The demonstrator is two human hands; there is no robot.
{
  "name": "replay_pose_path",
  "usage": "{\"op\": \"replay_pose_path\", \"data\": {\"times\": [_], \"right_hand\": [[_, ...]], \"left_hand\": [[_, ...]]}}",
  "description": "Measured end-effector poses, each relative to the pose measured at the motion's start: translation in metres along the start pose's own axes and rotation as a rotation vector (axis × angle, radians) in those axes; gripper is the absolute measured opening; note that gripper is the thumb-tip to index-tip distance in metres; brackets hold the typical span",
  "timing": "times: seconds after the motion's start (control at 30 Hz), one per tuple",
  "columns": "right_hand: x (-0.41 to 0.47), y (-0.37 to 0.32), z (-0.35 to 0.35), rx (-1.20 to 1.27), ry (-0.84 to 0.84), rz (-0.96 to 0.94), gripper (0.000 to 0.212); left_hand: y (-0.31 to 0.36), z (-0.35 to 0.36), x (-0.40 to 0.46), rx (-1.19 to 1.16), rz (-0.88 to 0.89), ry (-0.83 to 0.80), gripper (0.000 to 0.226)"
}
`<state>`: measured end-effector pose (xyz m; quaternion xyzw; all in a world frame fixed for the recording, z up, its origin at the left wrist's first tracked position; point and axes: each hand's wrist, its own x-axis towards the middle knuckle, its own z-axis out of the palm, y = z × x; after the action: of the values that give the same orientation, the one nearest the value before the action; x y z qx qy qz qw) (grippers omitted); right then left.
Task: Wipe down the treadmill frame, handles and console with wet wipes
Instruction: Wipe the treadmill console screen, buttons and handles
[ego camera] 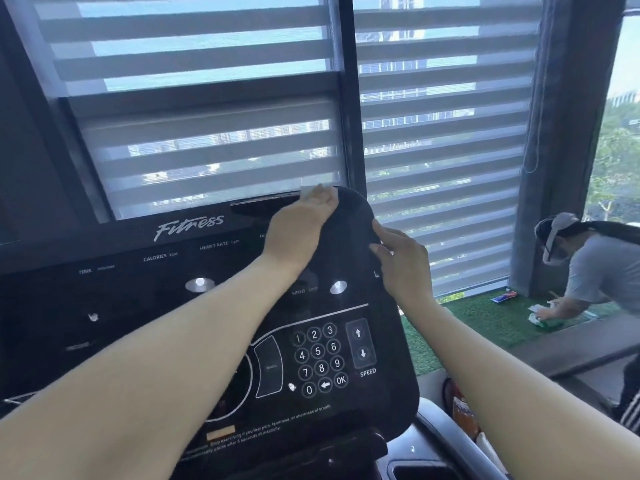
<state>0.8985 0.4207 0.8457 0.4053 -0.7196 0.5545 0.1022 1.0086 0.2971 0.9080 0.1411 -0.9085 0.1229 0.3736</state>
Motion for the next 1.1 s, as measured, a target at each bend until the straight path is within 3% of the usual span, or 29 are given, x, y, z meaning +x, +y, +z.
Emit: {"op": "replay_pose_path", "data": {"times": [0.2, 0.37, 0.5, 0.63, 0.8, 1.0, 1.1], "right_hand": [[0.000, 0.000, -0.001, -0.001, -0.010, -0.019, 0.040], [-0.006, 0.000, -0.005, 0.063, -0.017, 0.049, 0.042], [-0.014, 0.009, -0.010, 0.091, -0.066, 0.122, 0.039], [-0.026, 0.022, -0.013, 0.167, -0.093, 0.215, 0.031], [-0.027, 0.024, -0.012, 0.242, -0.069, 0.259, 0.028], [-0.025, 0.030, -0.009, 0.366, -0.065, 0.341, 0.026], [-0.026, 0.030, -0.008, 0.370, -0.053, 0.341, 0.024]], "left_hand": [[0.027, 0.016, 0.008, 0.011, 0.159, -0.131, 0.052], [0.004, 0.010, -0.034, -0.028, 0.251, -0.057, 0.048], [0.014, 0.008, 0.000, -0.029, 0.083, -0.079, 0.051], [0.022, 0.018, 0.008, -0.043, 0.024, -0.034, 0.052], [0.031, 0.021, -0.033, -0.020, 0.175, -0.129, 0.056], [0.024, 0.020, 0.007, -0.003, 0.022, -0.057, 0.053], [0.038, 0.030, -0.015, -0.077, 0.133, -0.110, 0.052]]}}
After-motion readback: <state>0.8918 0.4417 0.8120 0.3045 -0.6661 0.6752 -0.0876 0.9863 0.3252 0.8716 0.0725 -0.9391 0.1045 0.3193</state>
